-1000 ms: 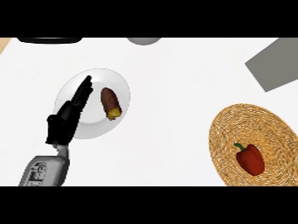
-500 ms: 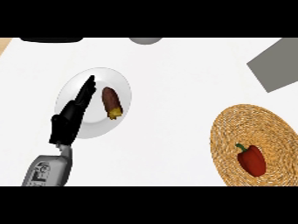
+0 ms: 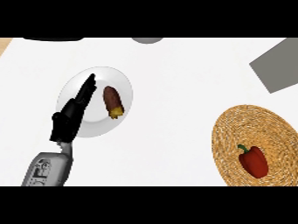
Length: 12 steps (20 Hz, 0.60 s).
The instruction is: Pick the pear from the placemat and place it in the tiered shelf
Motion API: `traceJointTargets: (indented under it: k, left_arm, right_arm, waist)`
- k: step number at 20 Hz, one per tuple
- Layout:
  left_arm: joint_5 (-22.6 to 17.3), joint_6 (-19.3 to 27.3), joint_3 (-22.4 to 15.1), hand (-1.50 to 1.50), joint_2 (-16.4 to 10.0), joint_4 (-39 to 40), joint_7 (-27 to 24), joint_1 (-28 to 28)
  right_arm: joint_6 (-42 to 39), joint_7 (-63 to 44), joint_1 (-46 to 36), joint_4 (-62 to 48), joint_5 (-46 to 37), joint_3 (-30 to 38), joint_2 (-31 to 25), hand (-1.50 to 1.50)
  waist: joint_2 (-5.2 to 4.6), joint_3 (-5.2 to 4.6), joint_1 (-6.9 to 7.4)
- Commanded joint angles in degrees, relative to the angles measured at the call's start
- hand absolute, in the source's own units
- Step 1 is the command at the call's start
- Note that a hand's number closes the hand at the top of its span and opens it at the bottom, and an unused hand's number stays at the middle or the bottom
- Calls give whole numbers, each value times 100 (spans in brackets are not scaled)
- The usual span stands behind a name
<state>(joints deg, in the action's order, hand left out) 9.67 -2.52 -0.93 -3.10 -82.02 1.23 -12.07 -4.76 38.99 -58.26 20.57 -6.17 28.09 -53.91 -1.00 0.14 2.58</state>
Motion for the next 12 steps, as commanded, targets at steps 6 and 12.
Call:
traceJointTargets:
  k: [6,12]
  left_arm:
    - [24,-1,-88,0,82,-18,79,-95]
    - [-69,-26,73,0,-22,-52,5,-41]
  right_arm:
    - [1412,-486,-18,-683,-610,-246,-232,-150]
    - [917,-256,86,-1027,-349,64,-494,-150]
  waist:
    - [-22,-1,46]
    - [-23,12,24]
